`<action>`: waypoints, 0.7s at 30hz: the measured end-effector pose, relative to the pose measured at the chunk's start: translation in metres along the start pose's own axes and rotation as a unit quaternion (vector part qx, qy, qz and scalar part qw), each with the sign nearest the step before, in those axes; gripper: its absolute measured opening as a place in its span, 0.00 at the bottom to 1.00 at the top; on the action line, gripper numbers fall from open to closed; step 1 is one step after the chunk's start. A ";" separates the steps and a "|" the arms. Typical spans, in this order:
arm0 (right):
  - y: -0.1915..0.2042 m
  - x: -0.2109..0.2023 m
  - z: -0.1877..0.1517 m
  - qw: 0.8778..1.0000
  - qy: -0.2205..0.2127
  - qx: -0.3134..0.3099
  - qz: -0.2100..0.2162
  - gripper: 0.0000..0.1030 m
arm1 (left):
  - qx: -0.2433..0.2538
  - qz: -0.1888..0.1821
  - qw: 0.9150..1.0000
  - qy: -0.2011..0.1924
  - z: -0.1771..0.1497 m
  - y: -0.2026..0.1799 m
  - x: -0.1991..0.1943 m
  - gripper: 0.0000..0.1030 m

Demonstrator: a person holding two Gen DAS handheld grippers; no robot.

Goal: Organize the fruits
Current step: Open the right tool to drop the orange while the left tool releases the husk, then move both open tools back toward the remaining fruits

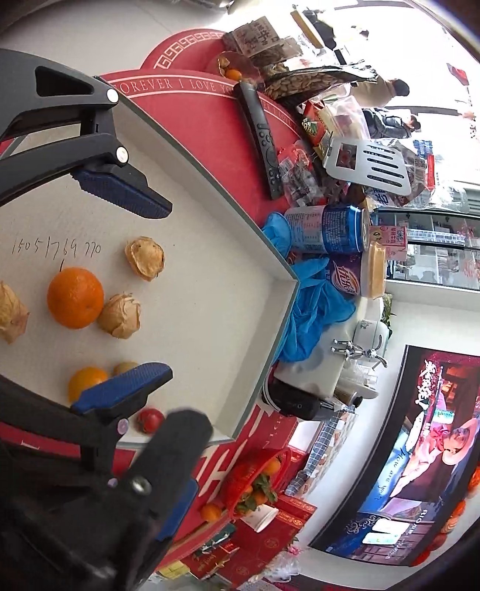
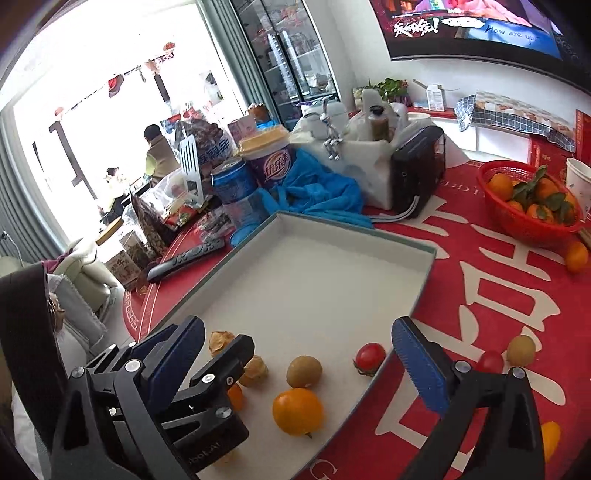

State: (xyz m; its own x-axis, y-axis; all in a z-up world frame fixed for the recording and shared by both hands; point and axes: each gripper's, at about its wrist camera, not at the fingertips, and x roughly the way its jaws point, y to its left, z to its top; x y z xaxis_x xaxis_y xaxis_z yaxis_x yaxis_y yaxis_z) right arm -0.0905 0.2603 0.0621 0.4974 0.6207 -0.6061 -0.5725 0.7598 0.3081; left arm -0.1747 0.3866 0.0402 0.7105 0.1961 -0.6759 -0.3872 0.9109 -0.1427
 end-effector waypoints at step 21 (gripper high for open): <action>-0.181 -0.093 -0.046 0.968 0.019 0.174 -0.181 0.99 | 0.109 -0.087 0.990 -0.003 -0.021 -0.084 -0.018 0.81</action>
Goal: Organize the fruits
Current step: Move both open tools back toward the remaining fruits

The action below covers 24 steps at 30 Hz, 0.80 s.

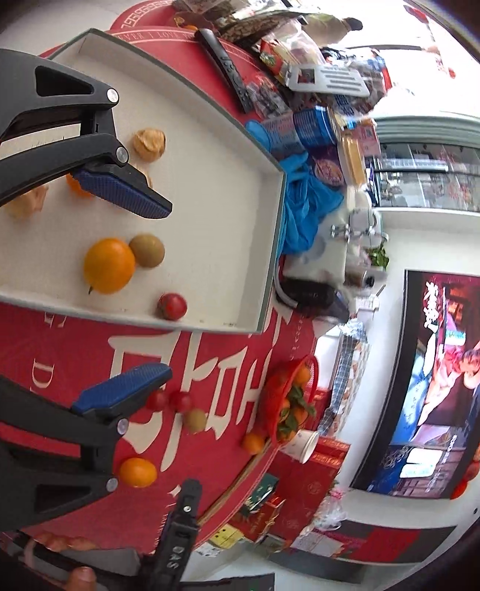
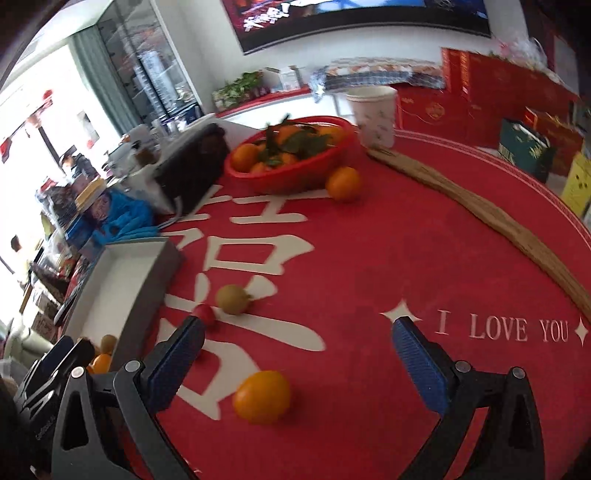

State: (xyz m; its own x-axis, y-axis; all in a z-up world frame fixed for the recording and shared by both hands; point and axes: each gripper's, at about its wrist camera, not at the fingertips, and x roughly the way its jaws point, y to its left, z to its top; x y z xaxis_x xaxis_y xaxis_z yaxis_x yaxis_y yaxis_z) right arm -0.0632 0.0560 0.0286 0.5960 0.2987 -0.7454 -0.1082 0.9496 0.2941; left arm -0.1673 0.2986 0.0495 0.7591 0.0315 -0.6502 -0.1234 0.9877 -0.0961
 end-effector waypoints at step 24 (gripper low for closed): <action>-0.043 0.000 -0.028 0.988 0.041 -0.094 -0.116 0.99 | 0.135 -0.039 0.984 0.105 -0.007 -0.100 0.060 0.75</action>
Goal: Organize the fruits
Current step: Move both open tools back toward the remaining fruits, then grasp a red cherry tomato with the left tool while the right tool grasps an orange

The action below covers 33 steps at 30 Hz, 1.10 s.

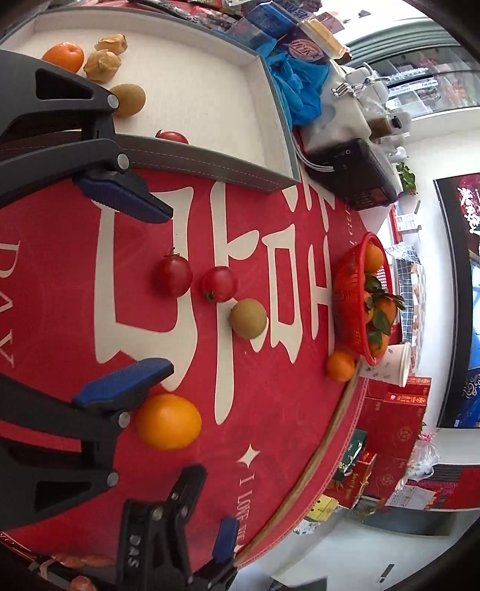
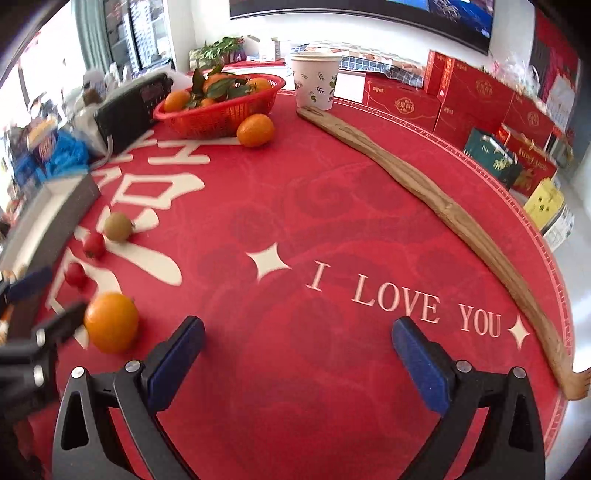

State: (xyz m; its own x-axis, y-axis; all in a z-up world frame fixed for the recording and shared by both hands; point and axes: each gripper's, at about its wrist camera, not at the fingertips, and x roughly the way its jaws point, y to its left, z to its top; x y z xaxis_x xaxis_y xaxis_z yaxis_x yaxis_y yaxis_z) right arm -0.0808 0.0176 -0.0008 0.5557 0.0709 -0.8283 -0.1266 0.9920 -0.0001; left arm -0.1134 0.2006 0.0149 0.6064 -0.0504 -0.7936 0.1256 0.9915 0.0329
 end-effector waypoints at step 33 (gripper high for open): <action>0.066 -0.009 -0.016 0.987 -0.012 -0.130 0.090 0.99 | -0.045 0.002 0.999 -0.020 -0.021 0.016 -0.012 0.22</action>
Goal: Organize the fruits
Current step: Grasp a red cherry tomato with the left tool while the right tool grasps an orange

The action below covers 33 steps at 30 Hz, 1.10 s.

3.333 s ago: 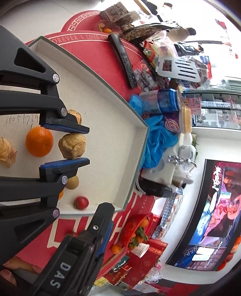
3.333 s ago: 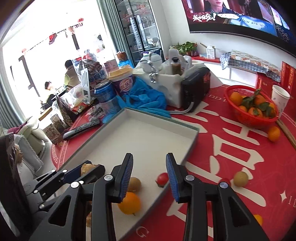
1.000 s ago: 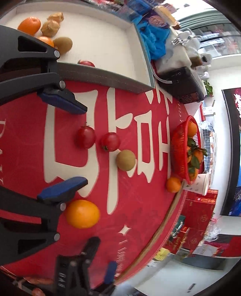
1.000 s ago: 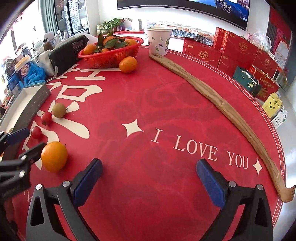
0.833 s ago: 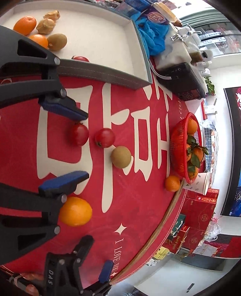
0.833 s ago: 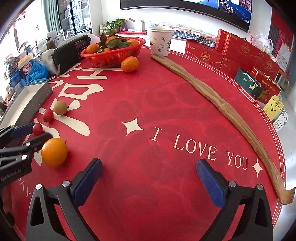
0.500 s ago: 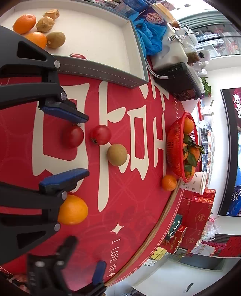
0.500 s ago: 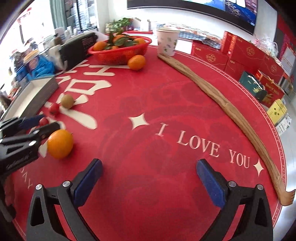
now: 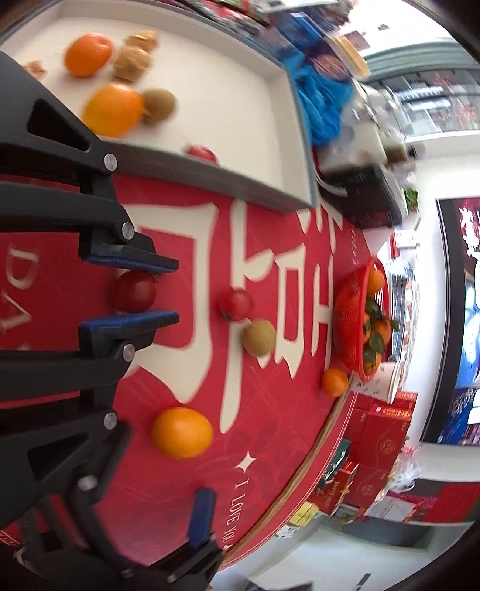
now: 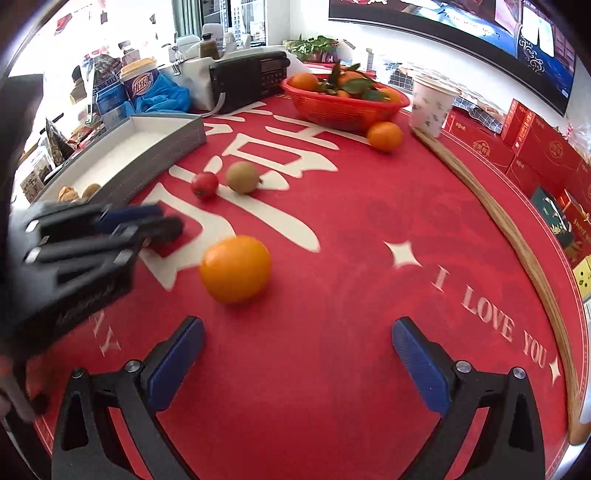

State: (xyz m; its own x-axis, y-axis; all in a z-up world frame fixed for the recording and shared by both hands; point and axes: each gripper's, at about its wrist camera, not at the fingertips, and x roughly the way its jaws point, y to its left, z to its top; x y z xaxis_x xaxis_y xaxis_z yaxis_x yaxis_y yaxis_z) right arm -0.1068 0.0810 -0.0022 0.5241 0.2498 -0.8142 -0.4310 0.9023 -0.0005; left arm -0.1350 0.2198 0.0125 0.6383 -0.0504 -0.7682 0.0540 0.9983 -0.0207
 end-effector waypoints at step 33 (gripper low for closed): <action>0.004 0.007 0.025 0.997 -0.036 0.061 -0.024 0.37 | -0.018 0.001 1.000 -0.001 -0.012 0.015 -0.009 0.23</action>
State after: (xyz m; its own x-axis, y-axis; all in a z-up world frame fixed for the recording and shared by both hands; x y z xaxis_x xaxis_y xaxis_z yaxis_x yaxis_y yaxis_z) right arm -0.0864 0.0949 0.0062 0.5953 0.2270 -0.7708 -0.3149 0.9484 0.0361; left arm -0.1490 0.2358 0.0112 0.6402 -0.0478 -0.7667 0.0246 0.9988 -0.0417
